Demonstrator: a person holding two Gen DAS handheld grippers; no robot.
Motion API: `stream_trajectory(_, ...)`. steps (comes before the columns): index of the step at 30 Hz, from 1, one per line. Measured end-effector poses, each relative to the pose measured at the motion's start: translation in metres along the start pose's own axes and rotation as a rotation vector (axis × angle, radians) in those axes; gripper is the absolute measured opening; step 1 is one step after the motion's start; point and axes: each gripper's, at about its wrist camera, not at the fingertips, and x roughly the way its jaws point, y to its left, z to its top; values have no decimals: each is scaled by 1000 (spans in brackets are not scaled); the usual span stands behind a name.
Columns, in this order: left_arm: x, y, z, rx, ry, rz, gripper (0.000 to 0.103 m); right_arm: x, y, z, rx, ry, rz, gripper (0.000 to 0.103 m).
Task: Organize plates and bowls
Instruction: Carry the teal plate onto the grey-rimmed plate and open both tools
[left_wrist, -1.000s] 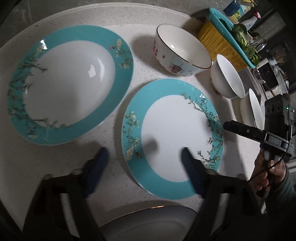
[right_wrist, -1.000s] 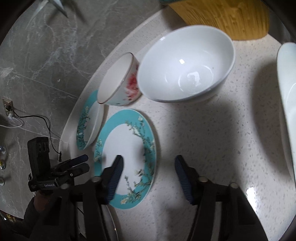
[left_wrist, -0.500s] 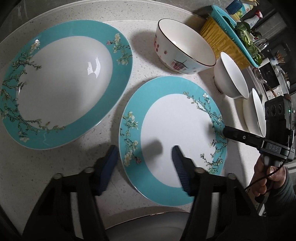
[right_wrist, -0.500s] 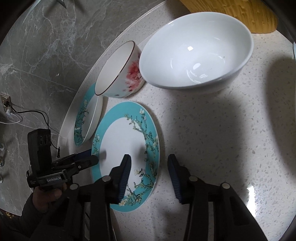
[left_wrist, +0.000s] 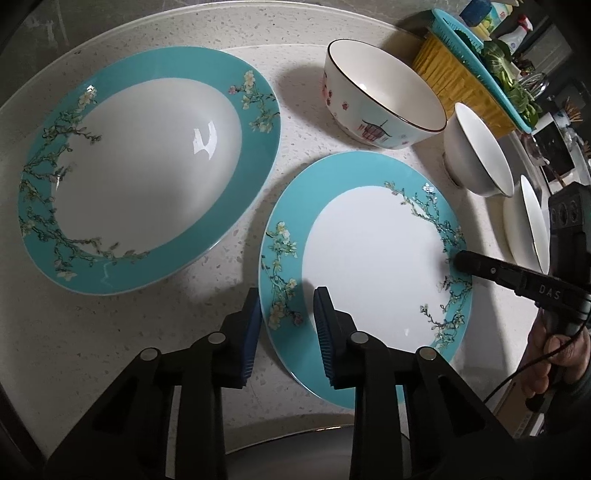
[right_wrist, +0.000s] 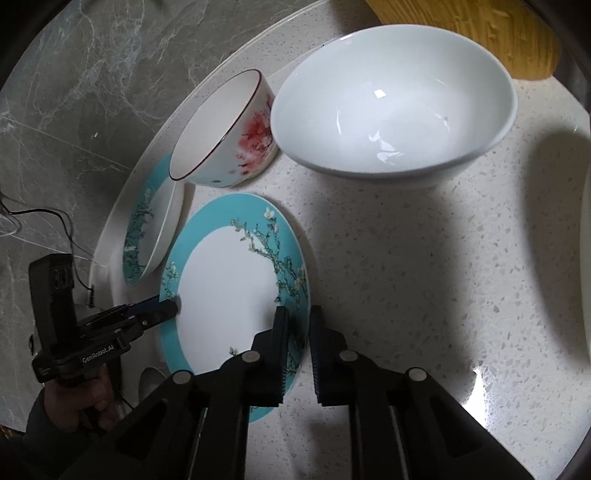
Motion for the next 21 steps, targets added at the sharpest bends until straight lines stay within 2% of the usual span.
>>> stream_trajectory(11, -17, -6, 2, -32, 0, -36, 24, -16, 0, -2, 35, -24, -5, 14)
stream_trajectory(16, -49, -7, -6, -48, -34, -50, 24, -32, 13, -4, 30, -39, 9, 14)
stream_trajectory(21, -89, 2, -32, -69, -68, -48, 24, -50, 41, -13, -25, -42, 28, 14)
